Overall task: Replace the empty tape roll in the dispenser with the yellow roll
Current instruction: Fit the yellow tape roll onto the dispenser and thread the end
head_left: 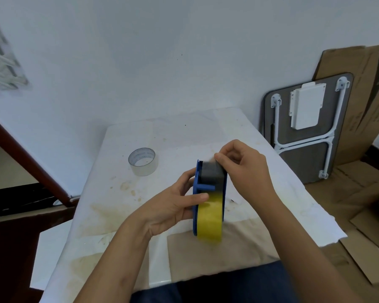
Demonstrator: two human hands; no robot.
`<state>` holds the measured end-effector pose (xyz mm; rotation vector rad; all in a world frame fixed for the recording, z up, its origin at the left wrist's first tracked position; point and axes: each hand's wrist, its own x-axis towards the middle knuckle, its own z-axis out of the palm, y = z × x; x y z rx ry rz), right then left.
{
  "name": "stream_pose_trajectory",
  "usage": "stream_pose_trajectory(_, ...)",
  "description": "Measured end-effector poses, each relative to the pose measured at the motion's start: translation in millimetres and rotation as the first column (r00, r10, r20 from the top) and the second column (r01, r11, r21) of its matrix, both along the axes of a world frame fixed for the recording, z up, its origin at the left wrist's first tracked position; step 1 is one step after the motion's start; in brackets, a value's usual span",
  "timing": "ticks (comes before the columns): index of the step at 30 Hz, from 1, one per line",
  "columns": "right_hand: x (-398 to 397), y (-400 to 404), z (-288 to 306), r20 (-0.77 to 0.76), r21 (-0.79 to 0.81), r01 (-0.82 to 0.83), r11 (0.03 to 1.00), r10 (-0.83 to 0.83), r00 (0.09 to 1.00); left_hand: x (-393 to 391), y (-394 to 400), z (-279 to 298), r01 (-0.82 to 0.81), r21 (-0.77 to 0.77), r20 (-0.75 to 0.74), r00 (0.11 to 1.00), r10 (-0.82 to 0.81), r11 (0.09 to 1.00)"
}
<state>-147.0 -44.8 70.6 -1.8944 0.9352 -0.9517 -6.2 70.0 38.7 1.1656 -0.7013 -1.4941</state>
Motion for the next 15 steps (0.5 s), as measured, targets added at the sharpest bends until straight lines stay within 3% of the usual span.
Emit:
stream_pose_trajectory(6, 3.0, -2.6, 2.4, -0.062, -0.008, 0.014, 1.0, -0.014, 0.998, 1.0, 0.8, -6.3, -0.009, 0.006, -0.081, 0.997, 0.01, 1.0)
stream_pose_trajectory(15, 5.1, -7.2, 8.8, -0.08, 0.019, 0.022, 1.0, -0.021, 0.997, 0.5, 2.2, -1.2, 0.022, 0.012, -0.085, 0.996, -0.021, 1.0)
